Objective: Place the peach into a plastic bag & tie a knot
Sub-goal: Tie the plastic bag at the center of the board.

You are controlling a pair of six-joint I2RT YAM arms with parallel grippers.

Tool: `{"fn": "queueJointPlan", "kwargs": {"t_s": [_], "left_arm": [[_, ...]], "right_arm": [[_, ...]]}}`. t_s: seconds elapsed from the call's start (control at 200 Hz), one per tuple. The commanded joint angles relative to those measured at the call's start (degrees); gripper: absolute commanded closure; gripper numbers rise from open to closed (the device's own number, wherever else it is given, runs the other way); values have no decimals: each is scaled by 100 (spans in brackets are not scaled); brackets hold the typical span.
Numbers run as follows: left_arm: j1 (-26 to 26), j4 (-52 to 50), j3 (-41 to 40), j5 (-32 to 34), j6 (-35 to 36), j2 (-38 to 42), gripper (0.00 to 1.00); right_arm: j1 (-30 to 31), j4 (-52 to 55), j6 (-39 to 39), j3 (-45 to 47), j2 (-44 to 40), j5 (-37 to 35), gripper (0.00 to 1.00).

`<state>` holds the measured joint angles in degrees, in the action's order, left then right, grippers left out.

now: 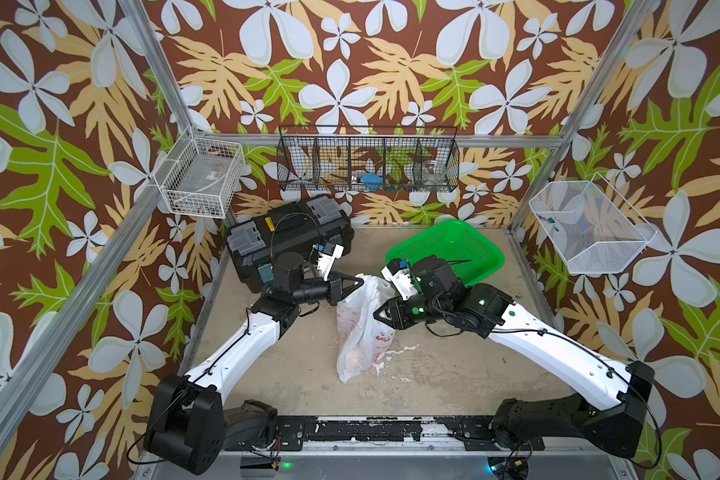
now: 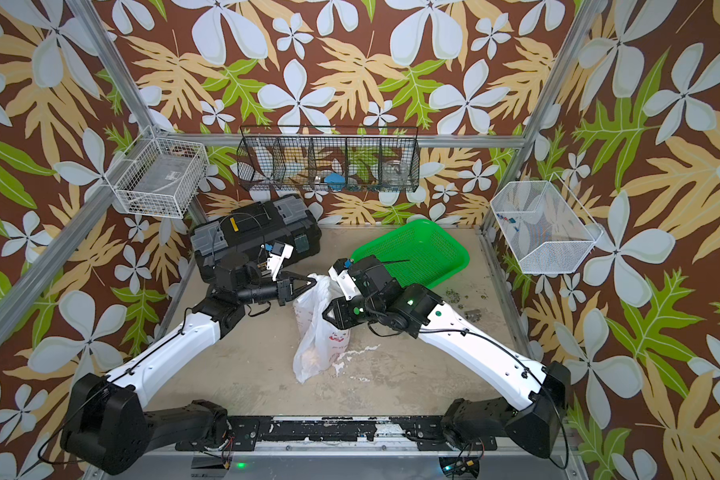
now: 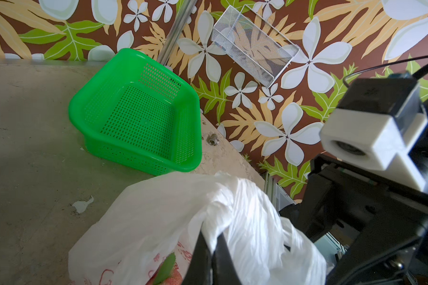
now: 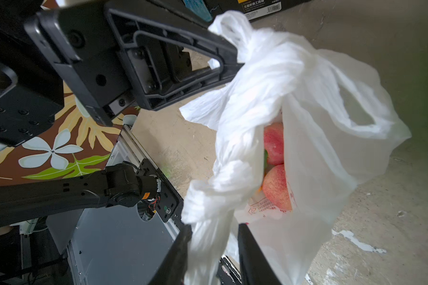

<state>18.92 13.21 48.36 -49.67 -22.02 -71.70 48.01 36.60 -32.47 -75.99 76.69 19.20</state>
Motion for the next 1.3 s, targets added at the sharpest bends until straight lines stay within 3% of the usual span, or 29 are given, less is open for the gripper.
{"fn": "queueJointPlan", "kwargs": {"t_s": [0.0,0.175,0.36,0.581,0.751,0.921,1.171,1.296], "left_arm": [[-11,126,-19,-81,54,42,100],[-2,193,-37,-147,-17,104,100],[-77,-334,184,132,78,285,100],[-888,-1498,256,1147,365,548,100],[-1482,-1676,-258,1862,212,741,100],[-1793,-1805,-507,2452,-5,841,100],[-2050,-1709,-820,2770,-167,835,100],[-2042,-1481,-700,2076,-250,730,100]], "right_arm": [[-10,-282,-43,-63,26,17,68],[-54,-294,-100,-71,193,12,67],[-399,-263,-92,437,-180,-149,100],[-1309,34,4,1637,-966,-260,100],[-2456,163,185,2581,-1428,-304,100],[-3187,36,-80,3192,-1446,-918,100],[-3346,-520,-442,3494,-1090,-1118,100],[-2985,-505,-94,2923,-989,-1008,100]]}}
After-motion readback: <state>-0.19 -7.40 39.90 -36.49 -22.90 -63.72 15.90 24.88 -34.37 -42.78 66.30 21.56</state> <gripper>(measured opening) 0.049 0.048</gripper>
